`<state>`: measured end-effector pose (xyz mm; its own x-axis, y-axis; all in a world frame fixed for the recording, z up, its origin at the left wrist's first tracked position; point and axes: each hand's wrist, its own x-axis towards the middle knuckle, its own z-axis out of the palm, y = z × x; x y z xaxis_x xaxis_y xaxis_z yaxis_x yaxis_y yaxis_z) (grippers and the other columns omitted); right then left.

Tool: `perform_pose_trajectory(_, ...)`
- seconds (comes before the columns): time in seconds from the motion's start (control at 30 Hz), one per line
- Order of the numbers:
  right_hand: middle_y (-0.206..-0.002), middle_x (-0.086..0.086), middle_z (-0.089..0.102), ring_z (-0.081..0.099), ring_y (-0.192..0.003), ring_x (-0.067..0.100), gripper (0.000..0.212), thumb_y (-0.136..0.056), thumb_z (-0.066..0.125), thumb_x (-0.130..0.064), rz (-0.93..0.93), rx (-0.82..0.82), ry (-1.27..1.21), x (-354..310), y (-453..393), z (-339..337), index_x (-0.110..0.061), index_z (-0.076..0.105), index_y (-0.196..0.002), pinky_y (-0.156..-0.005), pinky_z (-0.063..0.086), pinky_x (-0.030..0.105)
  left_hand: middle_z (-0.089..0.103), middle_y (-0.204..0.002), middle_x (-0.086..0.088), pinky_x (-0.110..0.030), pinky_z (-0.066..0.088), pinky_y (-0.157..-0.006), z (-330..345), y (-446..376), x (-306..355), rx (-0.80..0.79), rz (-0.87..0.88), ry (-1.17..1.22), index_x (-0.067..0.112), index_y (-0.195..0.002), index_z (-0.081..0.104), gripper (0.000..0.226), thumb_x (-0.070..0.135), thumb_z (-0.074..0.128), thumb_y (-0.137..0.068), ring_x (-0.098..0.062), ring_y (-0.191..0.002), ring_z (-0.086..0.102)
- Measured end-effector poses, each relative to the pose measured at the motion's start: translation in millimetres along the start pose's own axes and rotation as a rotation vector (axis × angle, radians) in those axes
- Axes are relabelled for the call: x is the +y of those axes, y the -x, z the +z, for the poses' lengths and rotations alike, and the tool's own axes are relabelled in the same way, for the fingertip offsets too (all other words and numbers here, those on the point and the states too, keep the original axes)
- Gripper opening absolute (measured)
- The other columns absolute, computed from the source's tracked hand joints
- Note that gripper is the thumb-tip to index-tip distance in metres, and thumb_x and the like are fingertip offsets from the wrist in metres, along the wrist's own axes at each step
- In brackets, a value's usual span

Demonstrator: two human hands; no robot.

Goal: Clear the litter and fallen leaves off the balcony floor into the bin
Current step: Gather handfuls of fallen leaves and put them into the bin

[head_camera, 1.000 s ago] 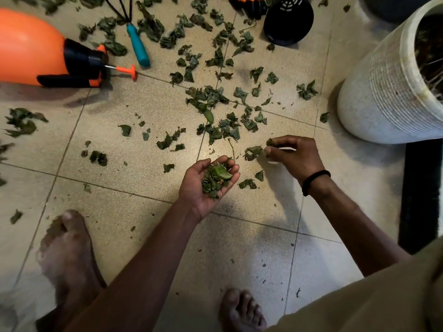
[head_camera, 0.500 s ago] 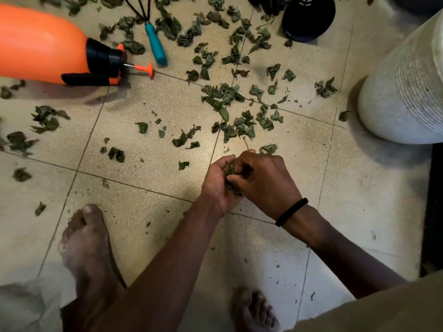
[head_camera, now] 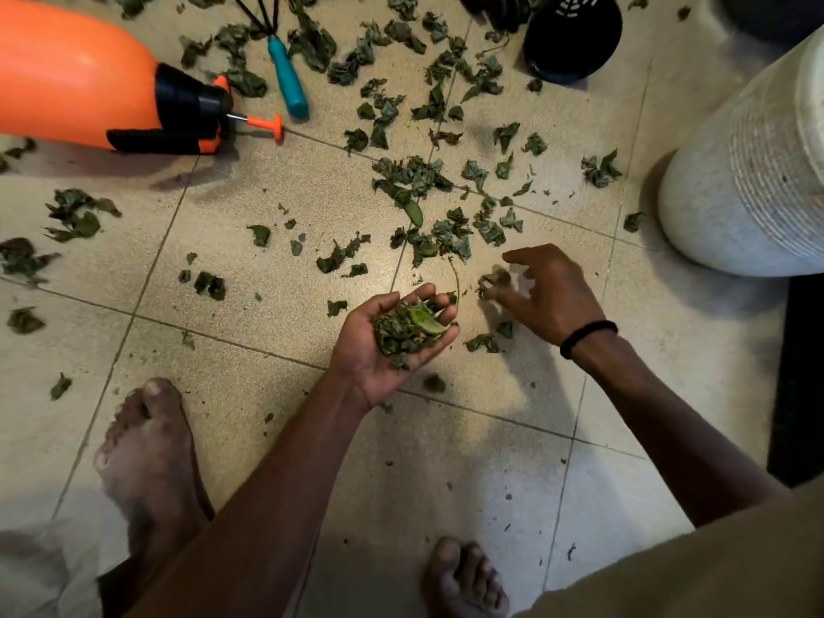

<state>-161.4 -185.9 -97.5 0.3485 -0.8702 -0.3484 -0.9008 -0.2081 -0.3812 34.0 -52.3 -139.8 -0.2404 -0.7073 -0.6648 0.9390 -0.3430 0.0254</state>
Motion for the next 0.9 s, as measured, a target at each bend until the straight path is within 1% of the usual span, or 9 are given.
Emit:
perform_pose_trajectory(0.07,-0.131,0.011,0.057,0.054,-0.120,0.030,0.056,-0.075,0.085,-0.039,-0.029,-0.092,0.064,8.2,-1.9,17.5,-0.023,0.067,-0.126,-0.093,0.051,0.035,0.067,-0.118,-0.020,-0.051,0.054,-0.101,-7.2,0.8,0.0,0.013,0.011,0.059,0.002,-0.119,0.067,0.041,0.026,0.037,-0.104,-0.034,-0.112,0.067)
perform_pose_trajectory(0.13,-0.131,0.013,0.051,0.047,-0.122,0.034,0.044,-0.079,0.083,-0.031,-0.078,-0.070,0.083,9.1,1.5,33.3,-0.022,0.069,-0.120,-0.095,0.050,0.038,0.067,-0.117,-0.020,-0.050,0.055,-0.100,-8.0,4.5,-0.2,0.038,0.022,0.072,0.001,-0.118,0.067,0.041,0.026,0.038,-0.104,-0.034,-0.111,0.068)
perform_pose_trajectory(0.23,-0.122,0.015,0.057,0.052,-0.111,0.037,0.020,-0.091,0.072,-0.015,-0.181,0.050,0.164,10.3,2.0,49.6,-0.013,0.075,-0.111,-0.085,0.052,0.041,0.067,-0.116,-0.019,-0.050,0.054,-0.101,-9.4,7.9,2.7,0.053,0.037,0.086,0.002,-0.116,0.068,0.041,0.026,0.038,-0.104,-0.034,-0.111,0.068)
perform_pose_trajectory(0.43,-0.097,0.013,0.070,0.065,-0.088,0.030,0.010,-0.088,0.069,-0.002,-0.225,0.055,0.081,9.3,-4.5,38.7,-0.004,0.078,-0.091,-0.074,0.053,0.034,0.068,-0.114,-0.017,-0.049,0.052,-0.104,-11.2,15.7,13.7,0.064,0.063,0.051,0.004,-0.116,0.068,0.037,0.023,0.039,-0.104,-0.031,-0.110,0.068)
perform_pose_trajectory(0.63,-0.085,-0.003,0.075,0.064,-0.074,0.004,0.006,-0.089,0.075,-0.016,0.132,0.024,-0.185,34.4,18.1,16.8,-0.018,0.081,-0.091,-0.067,0.040,0.000,0.068,-0.116,-0.016,-0.050,0.050,-0.106,-13.1,19.6,17.8,0.058,0.082,0.028,0.004,-0.118,0.067,0.037,0.025,0.039,-0.104,-0.031,-0.113,0.067)
perform_pose_trajectory(0.73,-0.083,-0.001,0.077,0.069,-0.076,0.010,0.014,-0.092,0.072,-0.027,0.134,0.027,-0.191,35.2,32.0,25.9,-0.018,0.081,-0.085,-0.068,0.050,0.015,0.068,-0.114,-0.017,-0.050,0.051,-0.106,-14.5,18.1,15.5,0.063,0.085,0.016,0.004,-0.116,0.067,0.036,0.024,0.040,-0.103,-0.031,-0.113,0.067)
perform_pose_trajectory(0.8,-0.068,-0.002,0.071,0.066,-0.067,0.014,0.036,-0.091,0.069,-0.046,0.081,0.033,-0.181,27.4,38.0,34.2,-0.018,0.074,-0.069,-0.063,0.054,0.031,0.068,-0.114,-0.017,-0.051,0.050,-0.106,-15.9,17.5,13.7,0.060,0.081,0.010,0.004,-0.115,0.068,0.036,0.024,0.040,-0.103,-0.031,-0.113,0.067)
perform_pose_trajectory(0.83,-0.065,-0.001,0.066,0.062,-0.064,0.017,0.045,-0.087,0.069,-0.057,0.047,0.034,-0.148,22.9,41.0,39.5,-0.018,0.066,-0.064,-0.059,0.051,0.033,0.068,-0.114,-0.017,-0.051,0.050,-0.107,-16.9,17.2,13.0,0.060,0.078,0.008,0.004,-0.115,0.068,0.036,0.024,0.040,-0.103,-0.032,-0.113,0.067)
perform_pose_trajectory(0.9,-0.083,0.001,0.059,0.053,-0.071,0.018,0.044,-0.077,0.074,-0.068,0.017,0.026,-0.049,13.2,47.8,51.3,-0.026,0.060,-0.072,-0.060,0.046,0.027,0.068,-0.114,-0.017,-0.051,0.050,-0.106,-19.2,16.8,12.4,0.064,0.078,0.003,0.004,-0.115,0.068,0.036,0.024,0.040,-0.103,-0.032,-0.113,0.067)
